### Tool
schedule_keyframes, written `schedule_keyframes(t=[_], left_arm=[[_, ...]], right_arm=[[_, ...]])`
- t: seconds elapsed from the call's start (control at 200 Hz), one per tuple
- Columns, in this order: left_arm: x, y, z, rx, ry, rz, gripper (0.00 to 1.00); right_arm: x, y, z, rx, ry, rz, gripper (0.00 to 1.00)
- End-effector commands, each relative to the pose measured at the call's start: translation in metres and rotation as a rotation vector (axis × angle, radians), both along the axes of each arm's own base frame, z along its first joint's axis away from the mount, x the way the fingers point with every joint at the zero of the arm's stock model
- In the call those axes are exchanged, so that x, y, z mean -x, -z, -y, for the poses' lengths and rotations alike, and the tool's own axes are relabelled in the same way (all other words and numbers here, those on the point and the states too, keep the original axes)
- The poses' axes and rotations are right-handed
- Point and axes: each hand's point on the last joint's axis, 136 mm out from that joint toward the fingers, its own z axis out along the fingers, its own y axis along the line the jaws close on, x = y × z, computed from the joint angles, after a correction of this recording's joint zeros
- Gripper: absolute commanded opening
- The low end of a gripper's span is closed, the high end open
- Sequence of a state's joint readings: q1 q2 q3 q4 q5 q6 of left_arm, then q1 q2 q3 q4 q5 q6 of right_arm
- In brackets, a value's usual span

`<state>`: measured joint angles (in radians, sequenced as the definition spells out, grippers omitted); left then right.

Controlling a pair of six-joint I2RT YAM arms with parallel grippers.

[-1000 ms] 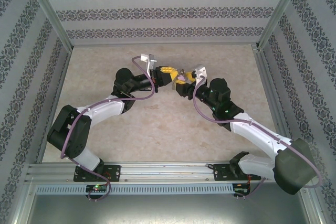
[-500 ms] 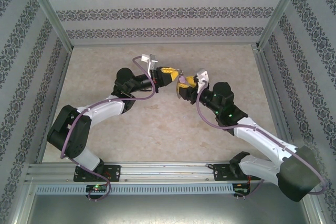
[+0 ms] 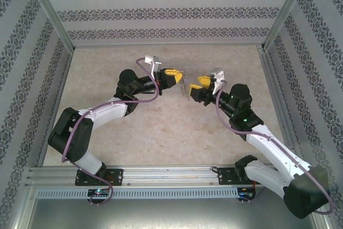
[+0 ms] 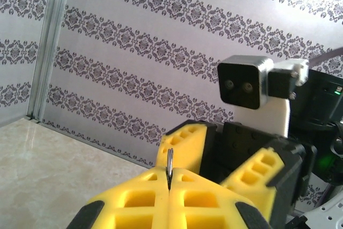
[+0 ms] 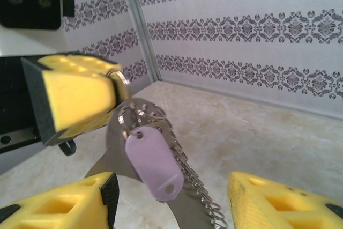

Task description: Put the keys on the keyring

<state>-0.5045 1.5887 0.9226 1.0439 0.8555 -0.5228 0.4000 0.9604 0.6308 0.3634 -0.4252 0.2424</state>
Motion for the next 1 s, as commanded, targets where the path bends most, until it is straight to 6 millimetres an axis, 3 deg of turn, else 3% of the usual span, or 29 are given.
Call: schedule_keyframes(t=[0.0, 0.19, 0.365, 0.994], left_arm=[[0.01, -0.022, 0.0, 0.024, 0.01, 0.079, 0.0], [0.012, -0.022, 0.0, 0.022, 0.015, 0.073, 0.0], [0.013, -0.023, 0.001, 0.022, 0.021, 0.071, 0.0], [0.015, -0.029, 0.001, 0.017, 0.027, 0.077, 0.0]], right_arm=[[0.002, -0.034, -0.004, -0.119, -0.071, 0.001, 0.56], [-0.001, -0.057, -0.012, -0.212, -0.16, -0.006, 0.52], [0.003, -0.067, -0.021, -0.236, -0.26, -0.005, 0.49], [-0.005, -0.06, -0.04, -0.257, -0.397, -0.044, 0.37]])
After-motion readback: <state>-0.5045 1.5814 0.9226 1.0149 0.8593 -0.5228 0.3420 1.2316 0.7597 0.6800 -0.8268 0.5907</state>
